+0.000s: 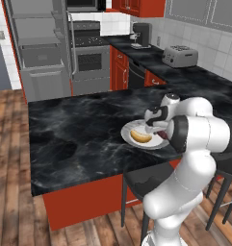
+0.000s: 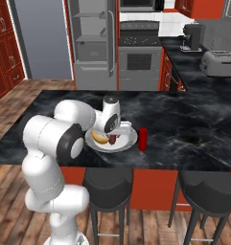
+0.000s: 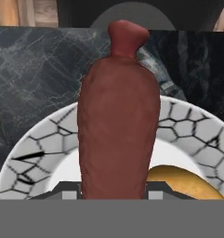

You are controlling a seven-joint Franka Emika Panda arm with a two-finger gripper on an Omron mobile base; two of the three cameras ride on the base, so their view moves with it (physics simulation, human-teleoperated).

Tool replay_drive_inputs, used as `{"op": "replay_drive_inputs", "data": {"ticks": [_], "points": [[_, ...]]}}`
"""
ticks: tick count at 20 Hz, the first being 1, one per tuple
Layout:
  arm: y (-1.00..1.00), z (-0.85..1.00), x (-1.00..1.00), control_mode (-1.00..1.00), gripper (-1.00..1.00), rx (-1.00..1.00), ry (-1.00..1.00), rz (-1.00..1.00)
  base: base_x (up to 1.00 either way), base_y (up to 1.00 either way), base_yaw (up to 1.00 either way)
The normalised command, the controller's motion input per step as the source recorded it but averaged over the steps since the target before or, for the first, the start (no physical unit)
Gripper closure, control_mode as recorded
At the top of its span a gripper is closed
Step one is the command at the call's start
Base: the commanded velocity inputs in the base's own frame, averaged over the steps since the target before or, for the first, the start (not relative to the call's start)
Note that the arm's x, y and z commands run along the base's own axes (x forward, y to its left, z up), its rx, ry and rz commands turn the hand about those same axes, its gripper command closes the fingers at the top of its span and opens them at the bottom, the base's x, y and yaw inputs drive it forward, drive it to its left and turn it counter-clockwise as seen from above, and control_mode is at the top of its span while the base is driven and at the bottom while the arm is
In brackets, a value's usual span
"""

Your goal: Move the hot dog bun to the plate on the dining table and place the condiment next to that plate. Then navigate to the fridge and take the sausage and place it on the plate as well.

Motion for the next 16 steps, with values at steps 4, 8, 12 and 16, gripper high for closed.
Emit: {"op": "replay_drive_inputs", "data": {"ticks": [4, 8, 12, 16], "points": [[0.0, -0.09, 0.12, -1.0, 1.0, 0.0, 0.0, 0.0, 0.0, 0.0, 0.0], [0.0, -0.07, 0.12, -1.0, -1.0, 0.0, 0.0, 0.0, 0.0, 0.0, 0.0], [0.0, 0.0, 0.04, -1.0, -1.0, 0.0, 0.0, 0.0, 0.0, 0.0, 0.0], [0.0, 0.02, 0.0, -1.0, -1.0, 0.0, 0.0, 0.0, 0.0, 0.0, 0.0]]}}
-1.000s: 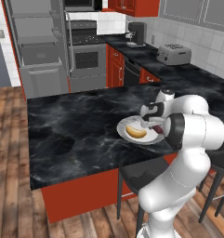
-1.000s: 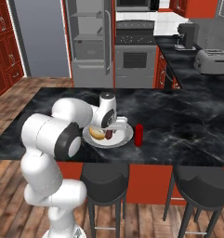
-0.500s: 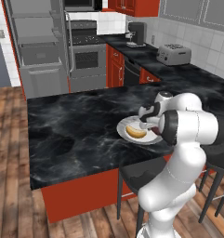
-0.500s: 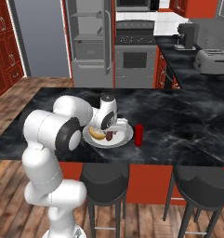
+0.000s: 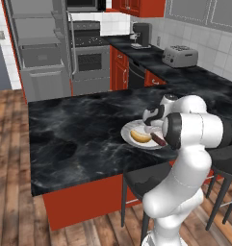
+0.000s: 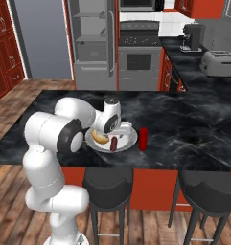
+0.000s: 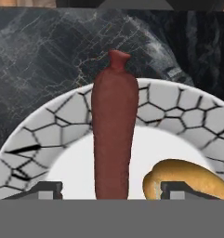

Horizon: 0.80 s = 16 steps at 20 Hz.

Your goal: Move the hot dog bun to the plate on the dining table and place the condiment next to that plate. Then navigate to the fridge and take the sausage and place it on the plate as well.

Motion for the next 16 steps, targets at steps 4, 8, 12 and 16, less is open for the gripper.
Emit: {"op": "replay_drive_inputs", "data": {"ticks": [4, 8, 12, 16], "points": [[0.01, 0.43, -0.02, -1.0, -1.0, 0.0, 0.0, 0.0, 0.0, 0.0, 0.0], [0.15, 0.97, -0.33, -1.0, -1.0, -0.05, -0.04, 0.0, 0.0, 0.0, 0.0], [0.39, 1.0, -0.77, -1.0, -1.0, -0.1, -0.08, 0.0, 0.0, 0.0, 0.0], [0.72, 0.92, -0.99, -1.0, -1.0, -0.1, -0.07, 0.03, 0.0, 0.0, 0.0]]}}
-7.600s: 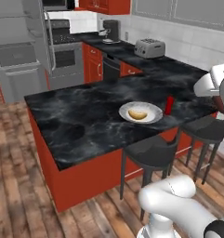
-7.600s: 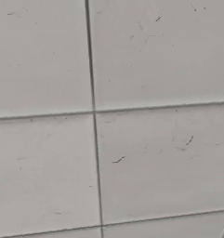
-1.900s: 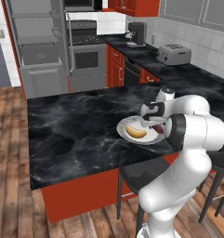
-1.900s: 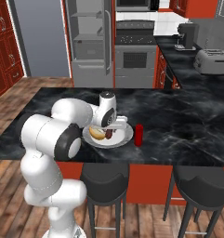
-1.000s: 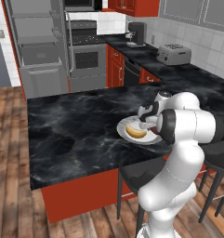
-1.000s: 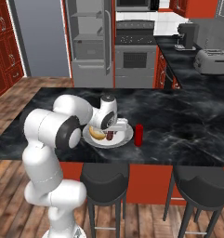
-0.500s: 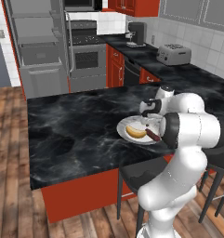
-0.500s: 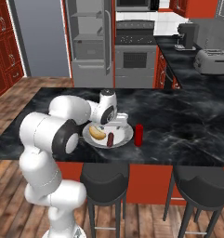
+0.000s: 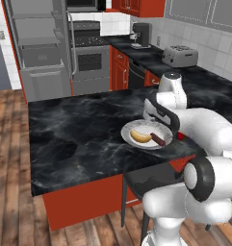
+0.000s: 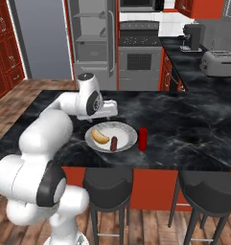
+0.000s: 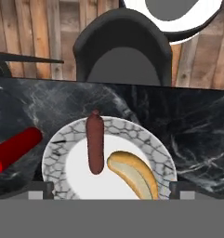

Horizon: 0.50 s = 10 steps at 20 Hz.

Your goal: Move the hot dog bun to the plate on the dining table and place the condiment next to that plate. Then navigate to the fridge and take the sausage and place it on the plate as well.

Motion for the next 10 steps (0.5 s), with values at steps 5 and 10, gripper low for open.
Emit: {"op": "replay_drive_inputs", "data": {"ticks": [5, 10], "points": [[0.97, 0.85, -1.0, -1.0, -1.0, -0.09, 0.0, 0.06, 0.0, 0.0, 0.0], [1.0, 0.72, -1.0, -1.0, -1.0, -0.05, 0.0, 0.11, 0.0, 0.0, 0.0]]}}
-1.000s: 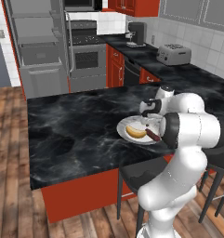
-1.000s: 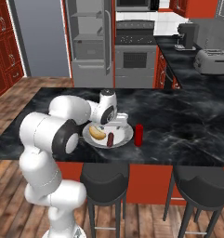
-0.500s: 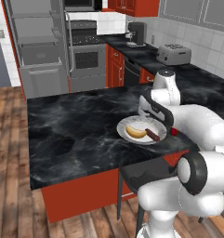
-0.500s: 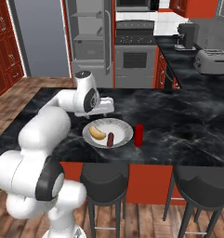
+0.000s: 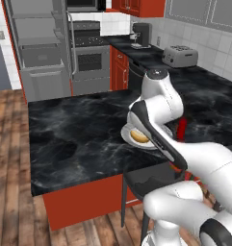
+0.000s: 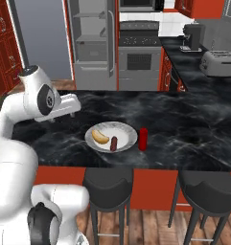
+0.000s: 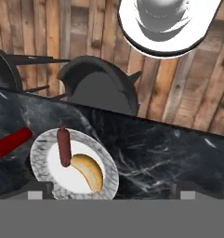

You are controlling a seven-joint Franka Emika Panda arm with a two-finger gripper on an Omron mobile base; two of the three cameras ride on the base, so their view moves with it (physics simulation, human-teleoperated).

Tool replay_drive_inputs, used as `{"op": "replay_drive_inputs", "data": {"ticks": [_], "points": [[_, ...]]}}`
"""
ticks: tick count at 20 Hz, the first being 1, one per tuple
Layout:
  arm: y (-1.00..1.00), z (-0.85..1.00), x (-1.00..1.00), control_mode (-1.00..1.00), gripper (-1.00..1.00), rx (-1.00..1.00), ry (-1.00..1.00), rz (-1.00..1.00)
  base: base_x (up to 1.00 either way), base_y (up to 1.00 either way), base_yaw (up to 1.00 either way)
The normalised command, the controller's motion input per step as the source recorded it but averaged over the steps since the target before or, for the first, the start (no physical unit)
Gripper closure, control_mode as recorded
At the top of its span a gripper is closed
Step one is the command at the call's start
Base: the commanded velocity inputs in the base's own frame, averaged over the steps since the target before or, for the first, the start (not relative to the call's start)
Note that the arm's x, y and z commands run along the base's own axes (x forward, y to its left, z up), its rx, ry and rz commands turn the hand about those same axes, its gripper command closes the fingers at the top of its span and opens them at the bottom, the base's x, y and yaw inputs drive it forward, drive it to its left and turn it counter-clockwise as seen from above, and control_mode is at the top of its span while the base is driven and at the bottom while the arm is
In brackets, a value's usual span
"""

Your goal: Move the hot dog bun to the plate on the dining table and place the condiment next to that plate. Then navigate to the fridge and take the sausage and place it on the plate as well.

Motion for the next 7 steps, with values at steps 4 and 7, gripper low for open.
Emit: {"op": "replay_drive_inputs", "data": {"ticks": [4, 7], "points": [[0.91, 0.32, -1.0, -1.0, -1.0, -0.03, 0.0, 0.15, 0.0, 0.0, 0.0], [0.5, 0.02, -1.0, -1.0, -1.0, 0.0, 0.0, 0.16, 0.0, 0.0, 0.0]]}}
